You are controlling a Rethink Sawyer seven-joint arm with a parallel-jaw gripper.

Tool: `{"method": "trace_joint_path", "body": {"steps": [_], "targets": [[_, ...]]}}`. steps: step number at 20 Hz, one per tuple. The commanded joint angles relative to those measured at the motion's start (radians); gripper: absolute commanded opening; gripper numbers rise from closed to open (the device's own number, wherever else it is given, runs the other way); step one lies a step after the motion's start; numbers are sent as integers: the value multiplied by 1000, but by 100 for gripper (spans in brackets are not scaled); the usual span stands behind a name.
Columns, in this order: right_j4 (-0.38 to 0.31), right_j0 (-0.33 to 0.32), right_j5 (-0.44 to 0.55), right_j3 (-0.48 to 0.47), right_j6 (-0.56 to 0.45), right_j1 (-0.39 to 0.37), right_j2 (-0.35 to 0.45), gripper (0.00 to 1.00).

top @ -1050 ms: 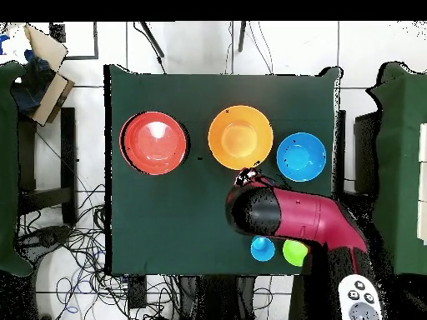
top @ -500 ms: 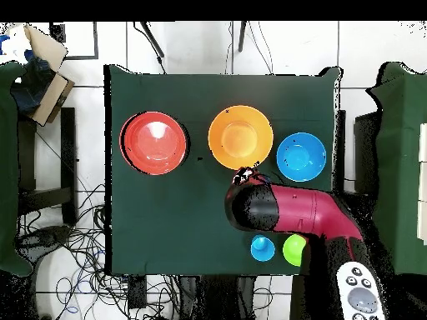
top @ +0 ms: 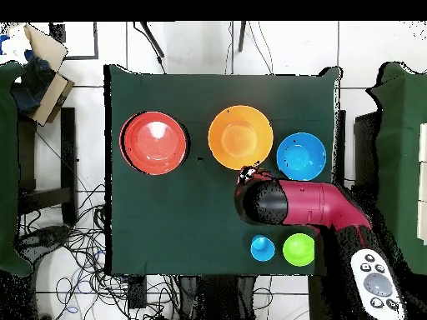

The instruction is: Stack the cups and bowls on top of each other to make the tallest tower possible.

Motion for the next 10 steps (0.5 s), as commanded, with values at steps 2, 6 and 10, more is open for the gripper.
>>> {"method": "trace_joint_path", "body": {"steps": [2, 6, 10], "targets": [[-109, 12, 87, -57, -209, 101, 105, 100], [-123, 4, 124, -80, -232, 108, 112, 100], [-135, -3, 139, -121, -247, 142, 128, 100]]}}
